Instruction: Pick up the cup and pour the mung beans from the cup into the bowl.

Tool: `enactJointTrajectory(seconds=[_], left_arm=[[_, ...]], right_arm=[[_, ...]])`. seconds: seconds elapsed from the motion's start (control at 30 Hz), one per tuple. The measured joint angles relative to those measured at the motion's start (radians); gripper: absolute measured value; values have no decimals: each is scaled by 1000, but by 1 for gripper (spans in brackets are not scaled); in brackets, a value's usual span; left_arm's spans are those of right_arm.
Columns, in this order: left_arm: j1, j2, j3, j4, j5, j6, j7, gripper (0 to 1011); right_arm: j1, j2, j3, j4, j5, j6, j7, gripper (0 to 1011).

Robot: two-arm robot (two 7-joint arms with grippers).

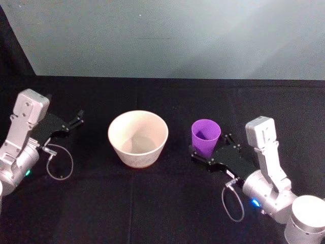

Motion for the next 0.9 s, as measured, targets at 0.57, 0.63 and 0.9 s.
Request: enactJointTrajectory(seconds=[0.57,0.63,0.9], left_arm=[[0,0,0,0,0,0,0,1000],[0,0,0,0,0,0,0,1000],[0,0,0,0,0,0,0,1000]], right_arm=[[22,-67,30,61,-40,-25,-2,965],[23,-72,33,68,-41,-29,1,928],[19,-85,48,77,-66,-53,13,743]])
